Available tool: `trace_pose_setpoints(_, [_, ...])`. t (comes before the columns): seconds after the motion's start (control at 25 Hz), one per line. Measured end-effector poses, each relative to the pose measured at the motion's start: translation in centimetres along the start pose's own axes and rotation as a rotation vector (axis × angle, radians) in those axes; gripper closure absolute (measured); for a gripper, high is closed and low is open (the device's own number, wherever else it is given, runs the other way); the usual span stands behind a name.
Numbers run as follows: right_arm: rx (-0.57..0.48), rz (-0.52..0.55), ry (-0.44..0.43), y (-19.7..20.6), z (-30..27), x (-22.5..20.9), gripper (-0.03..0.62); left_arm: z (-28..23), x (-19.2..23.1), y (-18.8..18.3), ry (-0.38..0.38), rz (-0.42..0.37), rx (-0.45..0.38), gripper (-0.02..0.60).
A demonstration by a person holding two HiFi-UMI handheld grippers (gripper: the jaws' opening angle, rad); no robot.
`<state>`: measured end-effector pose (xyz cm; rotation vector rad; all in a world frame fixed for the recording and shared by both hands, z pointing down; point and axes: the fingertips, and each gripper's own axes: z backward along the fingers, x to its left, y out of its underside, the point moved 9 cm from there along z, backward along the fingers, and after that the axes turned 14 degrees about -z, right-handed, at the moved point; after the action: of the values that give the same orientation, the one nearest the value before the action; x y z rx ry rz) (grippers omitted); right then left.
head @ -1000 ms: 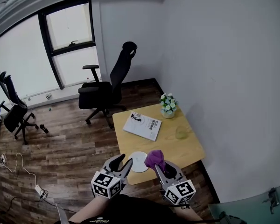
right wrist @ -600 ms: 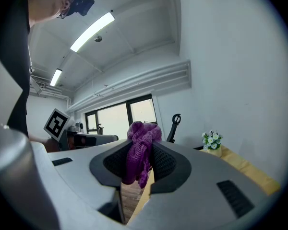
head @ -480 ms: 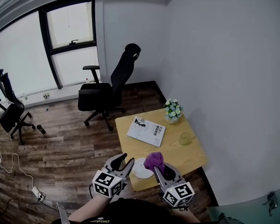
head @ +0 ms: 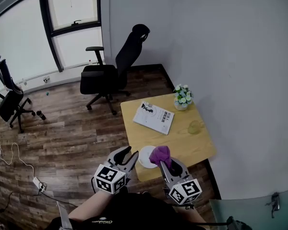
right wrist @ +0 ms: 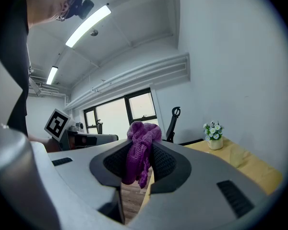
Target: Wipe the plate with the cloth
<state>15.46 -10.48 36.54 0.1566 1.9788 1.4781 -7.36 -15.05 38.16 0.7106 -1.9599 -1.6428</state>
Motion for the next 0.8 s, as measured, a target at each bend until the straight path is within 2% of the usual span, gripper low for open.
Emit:
trace_pose_setpoints(0.24, [0.035,-0.020,0.016,0.8,-0.1,0.0,0.499,0.2,0.2,0.8,0.008,0.020,0.024,0.442])
trace_pose_setpoints(0.8, [0.181,-0.114,0.064,6.4,-1.6,-2.3,0.499,-0.5,0.5,6.9,0.035,0.106,0.173,0.442])
